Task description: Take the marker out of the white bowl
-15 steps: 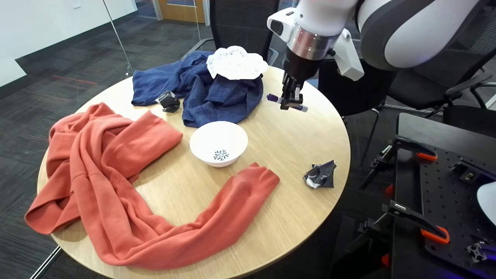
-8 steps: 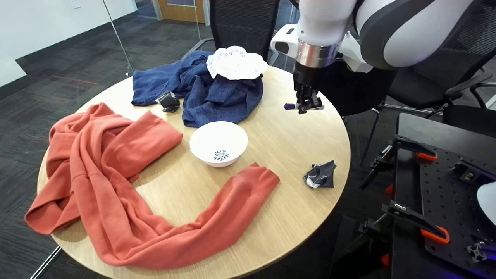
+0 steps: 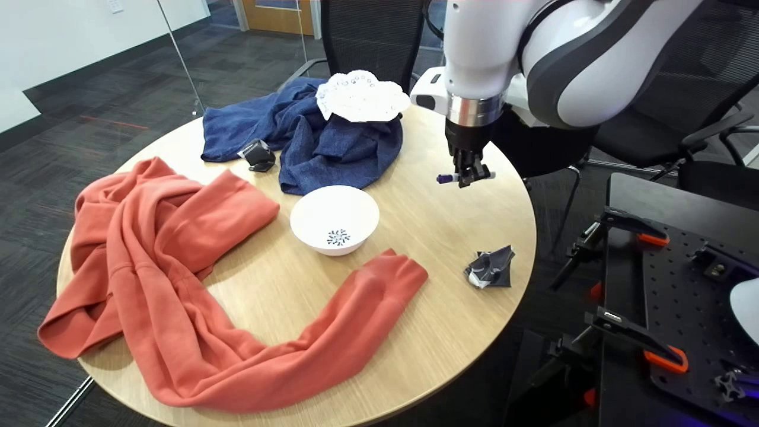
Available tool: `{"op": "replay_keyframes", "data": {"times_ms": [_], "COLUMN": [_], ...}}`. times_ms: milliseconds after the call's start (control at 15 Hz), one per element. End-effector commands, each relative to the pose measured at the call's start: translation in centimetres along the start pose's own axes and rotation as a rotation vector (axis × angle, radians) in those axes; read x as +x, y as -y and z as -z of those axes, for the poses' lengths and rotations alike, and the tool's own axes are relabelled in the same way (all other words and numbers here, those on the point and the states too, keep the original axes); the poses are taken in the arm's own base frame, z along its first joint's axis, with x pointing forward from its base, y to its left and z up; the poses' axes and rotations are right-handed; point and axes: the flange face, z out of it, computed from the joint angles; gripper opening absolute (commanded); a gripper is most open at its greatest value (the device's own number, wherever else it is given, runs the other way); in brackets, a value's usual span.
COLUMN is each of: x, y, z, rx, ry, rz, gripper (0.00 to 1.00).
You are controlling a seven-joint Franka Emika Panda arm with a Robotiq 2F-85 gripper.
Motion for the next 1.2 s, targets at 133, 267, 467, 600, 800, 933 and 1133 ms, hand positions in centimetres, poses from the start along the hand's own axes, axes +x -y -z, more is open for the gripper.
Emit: {"op": "replay_keyframes", "data": {"times_ms": [133,267,467,600,800,933,1133], "x": [1.2,1.5,1.7,1.7,1.6,1.5,1.3], "y": [-0.5,-0.4,-0.6,-0.7,-0.9,-1.2,-1.9], "z": [-2.2,-2.5,-2.2,-1.5,0.4,1.6,3.1], "rx": [0.005,0.004,-0.008,-0.017,-0.043,-0.065,-0.096], "ry": [0.015,0.023,0.018,0.007,-0.027,-0.04,-0.054], "rz": [0.02,0.019,0.016,0.013,0.008,0.014,0.021], "gripper": [0.05,0.44,0.59,0.74,0.96,1.0,1.0]}}
